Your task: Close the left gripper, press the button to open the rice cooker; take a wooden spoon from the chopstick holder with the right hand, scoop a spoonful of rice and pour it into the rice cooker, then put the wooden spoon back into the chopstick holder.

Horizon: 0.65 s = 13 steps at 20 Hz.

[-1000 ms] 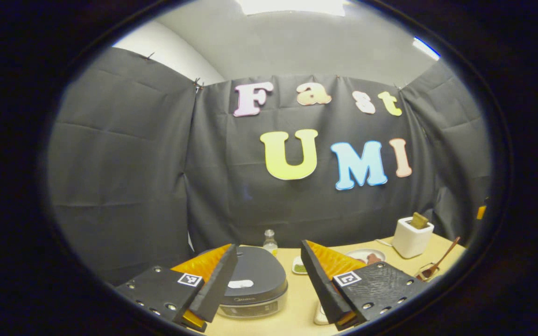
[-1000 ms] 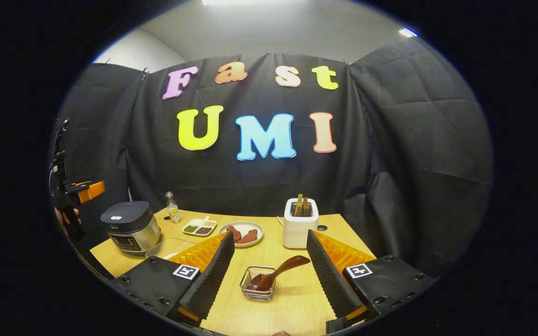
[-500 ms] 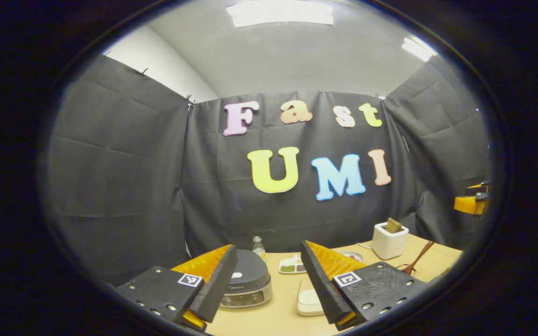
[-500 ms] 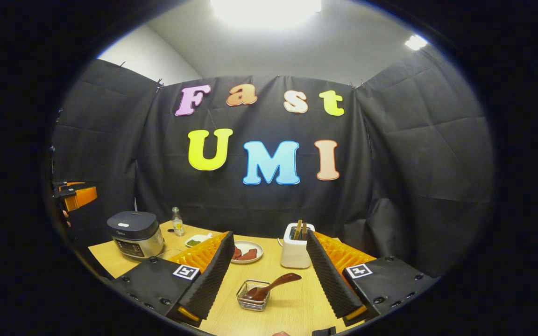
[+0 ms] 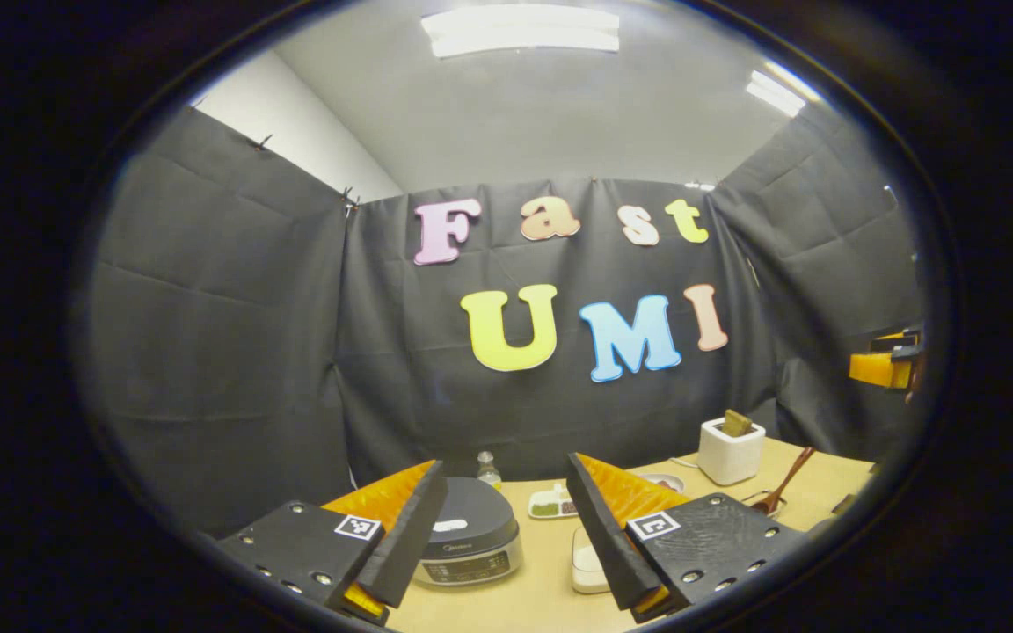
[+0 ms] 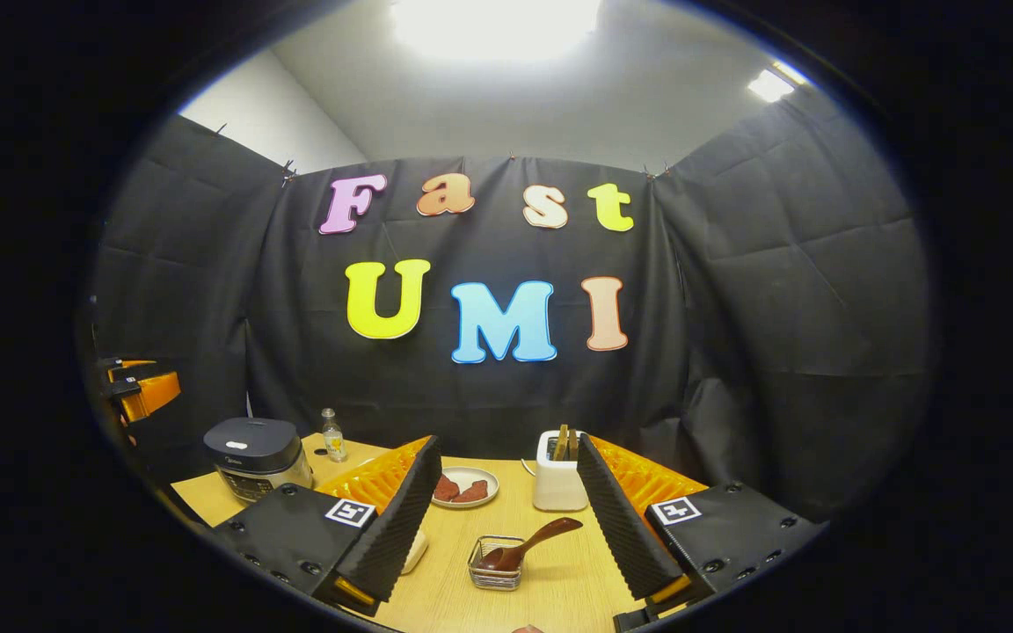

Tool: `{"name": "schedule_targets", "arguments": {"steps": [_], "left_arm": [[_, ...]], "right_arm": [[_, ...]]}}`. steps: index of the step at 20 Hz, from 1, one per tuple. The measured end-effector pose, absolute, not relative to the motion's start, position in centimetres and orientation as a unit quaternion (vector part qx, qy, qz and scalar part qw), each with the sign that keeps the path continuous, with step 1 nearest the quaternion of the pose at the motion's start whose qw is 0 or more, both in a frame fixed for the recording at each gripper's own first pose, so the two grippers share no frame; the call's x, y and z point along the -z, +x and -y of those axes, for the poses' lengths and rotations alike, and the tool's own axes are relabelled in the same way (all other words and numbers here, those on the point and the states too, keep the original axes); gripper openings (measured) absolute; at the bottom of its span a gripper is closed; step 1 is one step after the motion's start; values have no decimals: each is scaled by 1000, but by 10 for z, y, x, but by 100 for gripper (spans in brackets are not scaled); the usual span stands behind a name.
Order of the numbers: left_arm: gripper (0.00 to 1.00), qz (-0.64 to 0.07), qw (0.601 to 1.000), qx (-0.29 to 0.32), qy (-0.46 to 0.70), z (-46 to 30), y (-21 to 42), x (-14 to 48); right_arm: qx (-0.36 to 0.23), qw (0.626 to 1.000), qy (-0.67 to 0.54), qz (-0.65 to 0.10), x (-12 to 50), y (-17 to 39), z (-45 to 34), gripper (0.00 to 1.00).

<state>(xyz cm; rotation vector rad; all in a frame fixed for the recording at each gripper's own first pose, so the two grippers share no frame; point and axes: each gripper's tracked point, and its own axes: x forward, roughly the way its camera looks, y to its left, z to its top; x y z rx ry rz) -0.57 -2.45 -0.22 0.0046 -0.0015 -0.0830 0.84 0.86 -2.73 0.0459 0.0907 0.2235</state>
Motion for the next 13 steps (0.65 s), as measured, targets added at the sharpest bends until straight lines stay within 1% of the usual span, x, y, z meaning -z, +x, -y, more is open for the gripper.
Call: {"name": "schedule_targets", "arguments": {"steps": [1, 4, 5, 6, 11, 12, 13], "left_arm": [[87, 3, 999, 41, 4, 22, -6, 0], [84, 8, 999, 44, 3, 22, -8, -2], [84, 9, 999, 46, 4, 21, -8, -2], [84, 10, 999, 46, 4, 19, -10, -4], [84, 9, 999, 45, -2, 19, -14, -3], [84, 7, 999, 44, -3, 19, -15, -1], [84, 6, 999, 42, -3, 18, -16, 0]], "right_arm": [[-110, 993, 20, -45, 27, 7, -11, 98], [-109, 993, 20, -44, 26, 6, -16, 98], [-109, 993, 21, -46, 27, 5, -17, 100], [-109, 993, 21, -47, 27, 4, -18, 98], [-102, 994, 21, -45, 24, -2, -16, 98], [-101, 994, 21, -46, 25, -2, -15, 100], [-100, 994, 21, -46, 25, -4, -15, 100]]}}
